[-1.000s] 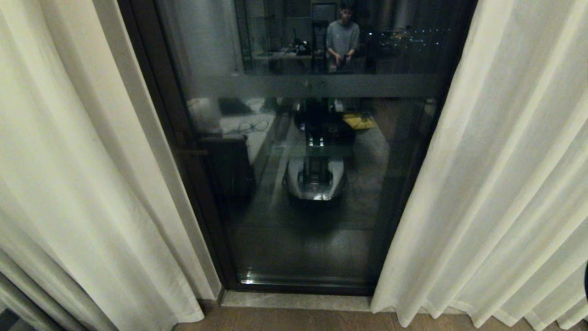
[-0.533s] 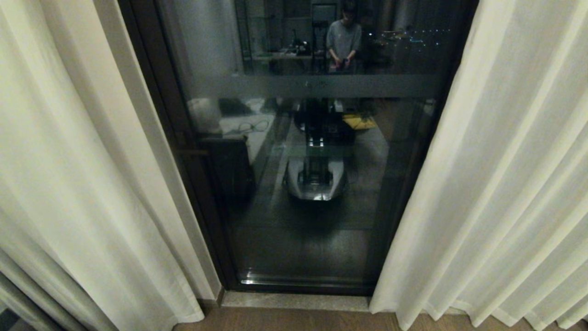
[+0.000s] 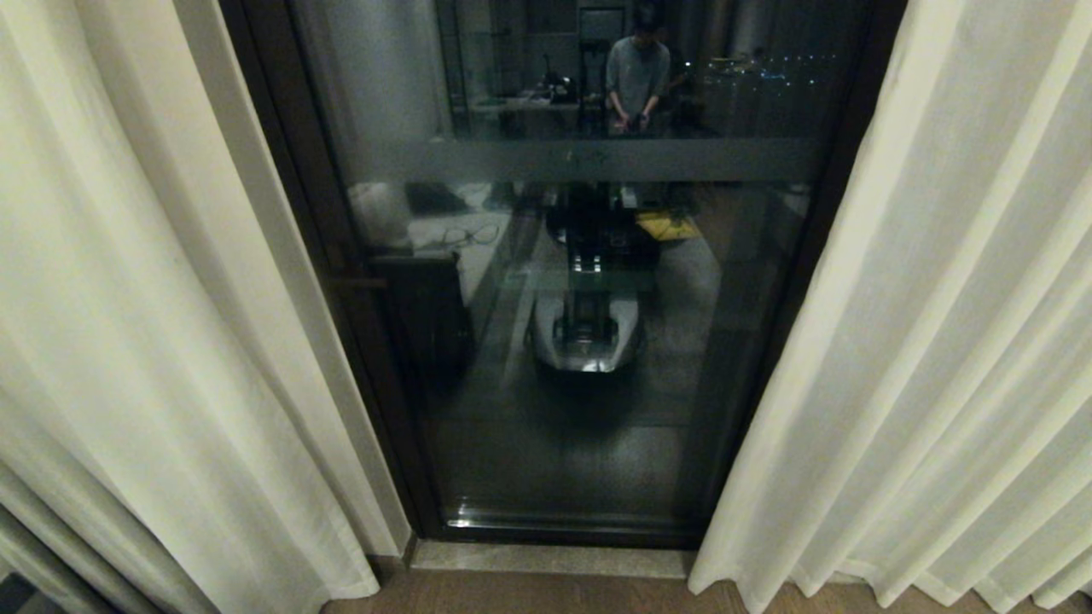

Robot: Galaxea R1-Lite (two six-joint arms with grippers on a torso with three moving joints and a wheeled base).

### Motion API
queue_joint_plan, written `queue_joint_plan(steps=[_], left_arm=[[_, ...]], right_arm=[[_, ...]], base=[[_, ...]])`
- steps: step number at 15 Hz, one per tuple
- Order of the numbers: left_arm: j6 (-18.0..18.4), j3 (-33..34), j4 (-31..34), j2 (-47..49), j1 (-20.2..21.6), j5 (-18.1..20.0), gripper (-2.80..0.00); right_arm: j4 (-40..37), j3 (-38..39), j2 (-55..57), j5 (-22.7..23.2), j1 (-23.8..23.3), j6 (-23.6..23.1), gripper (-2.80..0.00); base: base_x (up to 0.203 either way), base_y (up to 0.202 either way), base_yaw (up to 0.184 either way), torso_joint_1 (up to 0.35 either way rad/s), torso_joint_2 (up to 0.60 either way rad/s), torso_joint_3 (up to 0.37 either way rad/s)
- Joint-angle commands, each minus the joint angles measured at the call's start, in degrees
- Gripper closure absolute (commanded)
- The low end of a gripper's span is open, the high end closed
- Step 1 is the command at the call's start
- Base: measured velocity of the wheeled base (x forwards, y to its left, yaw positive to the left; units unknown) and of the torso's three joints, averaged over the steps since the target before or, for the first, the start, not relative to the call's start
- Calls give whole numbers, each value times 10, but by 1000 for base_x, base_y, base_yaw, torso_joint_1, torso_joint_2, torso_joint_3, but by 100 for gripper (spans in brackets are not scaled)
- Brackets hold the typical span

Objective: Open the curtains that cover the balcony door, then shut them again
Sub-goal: Close the inner curtains on both sides

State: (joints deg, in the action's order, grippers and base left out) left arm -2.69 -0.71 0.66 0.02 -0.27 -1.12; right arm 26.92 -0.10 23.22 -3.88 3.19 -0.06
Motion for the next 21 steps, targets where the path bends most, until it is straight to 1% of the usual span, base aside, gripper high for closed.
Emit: queue_joint_plan(steps=[1,5,7,10,14,21], left_arm=[[0,0,0,0,0,0,0],[0,0,0,0,0,0,0],[0,0,0,0,0,0,0],[0,0,0,0,0,0,0],[0,0,0,0,0,0,0],[0,0,0,0,0,0,0]], right_arm=[[-116,1,-99,-1,-7,0,0],[-212,1,-212,4,-26,-1,0],[-237,1,-232,4,-30,-2,0],[-237,1,-232,4,-30,2,0],[-233,1,-232,1,-30,59,0],[-233,1,-232,1,-29,59,0]], base=[[0,0,0,0,0,0],[0,0,0,0,0,0],[0,0,0,0,0,0],[0,0,0,0,0,0],[0,0,0,0,0,0],[0,0,0,0,0,0]])
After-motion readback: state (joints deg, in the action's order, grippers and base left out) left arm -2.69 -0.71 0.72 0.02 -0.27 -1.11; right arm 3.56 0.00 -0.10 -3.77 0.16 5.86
